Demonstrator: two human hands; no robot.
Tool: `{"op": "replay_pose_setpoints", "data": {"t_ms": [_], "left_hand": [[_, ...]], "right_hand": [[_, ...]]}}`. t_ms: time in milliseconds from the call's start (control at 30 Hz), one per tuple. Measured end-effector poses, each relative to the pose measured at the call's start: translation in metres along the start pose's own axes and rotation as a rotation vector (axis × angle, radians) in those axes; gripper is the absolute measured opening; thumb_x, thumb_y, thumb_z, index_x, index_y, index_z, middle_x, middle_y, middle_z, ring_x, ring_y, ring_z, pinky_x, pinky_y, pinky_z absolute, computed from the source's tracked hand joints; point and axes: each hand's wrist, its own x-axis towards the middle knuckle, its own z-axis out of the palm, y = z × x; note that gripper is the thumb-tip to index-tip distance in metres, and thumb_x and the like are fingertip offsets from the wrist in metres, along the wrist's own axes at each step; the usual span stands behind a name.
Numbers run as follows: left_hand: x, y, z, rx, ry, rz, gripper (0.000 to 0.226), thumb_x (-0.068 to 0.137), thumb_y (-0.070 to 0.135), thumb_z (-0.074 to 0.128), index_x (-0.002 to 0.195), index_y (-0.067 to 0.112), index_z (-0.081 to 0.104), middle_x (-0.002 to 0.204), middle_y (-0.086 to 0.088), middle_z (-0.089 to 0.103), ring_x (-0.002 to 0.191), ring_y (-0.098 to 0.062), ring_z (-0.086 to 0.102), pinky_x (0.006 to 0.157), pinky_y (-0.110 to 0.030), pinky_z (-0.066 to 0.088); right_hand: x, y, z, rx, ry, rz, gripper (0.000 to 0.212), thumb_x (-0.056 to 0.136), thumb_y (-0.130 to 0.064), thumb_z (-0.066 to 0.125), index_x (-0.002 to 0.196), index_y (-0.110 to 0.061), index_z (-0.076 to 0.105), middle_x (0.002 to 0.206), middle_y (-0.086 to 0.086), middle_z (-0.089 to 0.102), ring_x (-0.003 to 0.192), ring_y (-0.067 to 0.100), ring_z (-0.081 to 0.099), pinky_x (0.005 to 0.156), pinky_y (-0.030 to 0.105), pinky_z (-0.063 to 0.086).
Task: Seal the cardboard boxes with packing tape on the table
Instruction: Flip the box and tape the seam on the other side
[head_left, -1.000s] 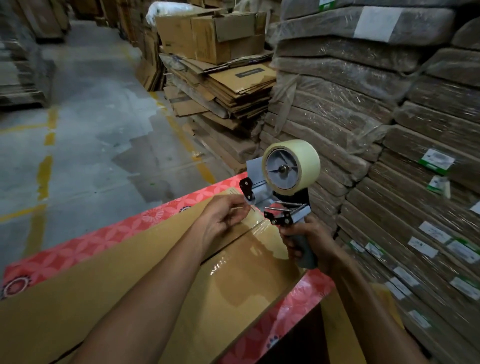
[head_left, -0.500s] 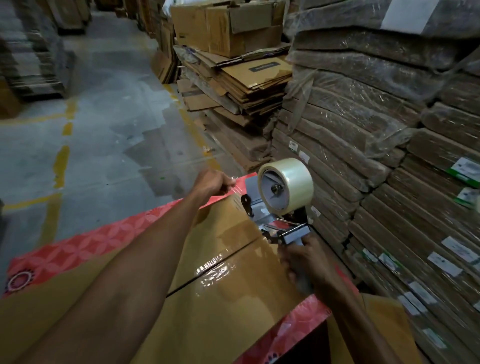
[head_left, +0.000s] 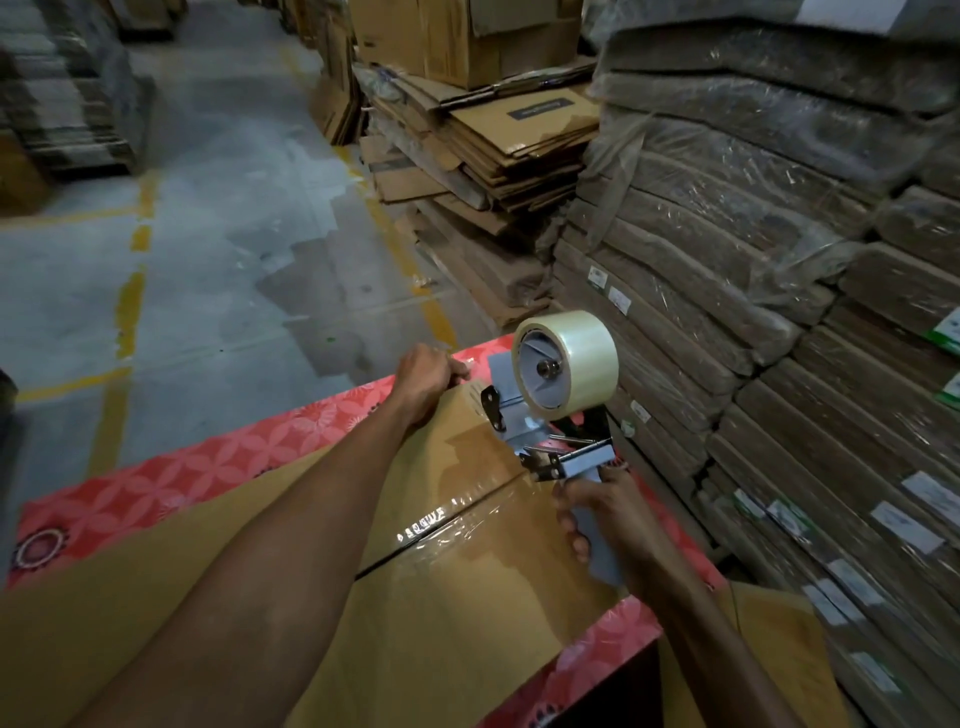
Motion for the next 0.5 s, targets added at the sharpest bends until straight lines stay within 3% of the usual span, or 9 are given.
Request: {"op": "replay_pose_setpoints", "data": {"t_ms": [167,300,367,500], "left_hand": [[0.004,-0.001,-0.001,0.077,-0.011,-0.058,0.009,0.076,0.016,0.081,0.075,0.007,0.079,0.077,-0.011,0.075,0.070,-0.023,0.069,0.073,-0.040,0.056],[0.003,0.002,-0.003,0.119,-0.080,-0.146,0.012,0.072,0.015,0.082,0.069,0.007,0.072,0.074,-0.010,0.073,0.057,-0.020,0.064,0.055,-0.029,0.051],[0.005,0.002,-0.006,0.139,-0.120,-0.177,0.018,0.073,0.018,0.083,0.073,0.006,0.070,0.078,-0.011,0.072,0.059,-0.021,0.064,0.055,-0.026,0.049],[0.010,-0.005,-0.005,0.414,-0.096,-0.080,0.036,0.078,0.031,0.082,0.097,0.002,0.072,0.099,-0.012,0.072,0.091,-0.028,0.069,0.076,-0.033,0.055]], "right_hand": [[0.002,0.000,-0.002,-0.016,0.016,0.022,0.014,0.083,0.003,0.056,0.071,-0.004,0.056,0.057,0.011,0.047,0.044,0.020,0.039,0.046,0.029,0.029],[0.007,-0.002,0.000,-0.079,0.075,0.087,0.012,0.080,0.001,0.059,0.069,-0.004,0.057,0.056,0.012,0.048,0.042,0.020,0.040,0.045,0.028,0.028],[0.010,-0.004,0.002,-0.148,0.102,0.121,0.013,0.079,-0.002,0.061,0.066,-0.004,0.059,0.056,0.013,0.050,0.040,0.020,0.042,0.045,0.027,0.029],[0.011,-0.011,0.000,-0.176,0.106,0.167,0.012,0.081,-0.001,0.059,0.070,0.000,0.058,0.057,0.013,0.050,0.040,0.021,0.043,0.044,0.025,0.031]]}}
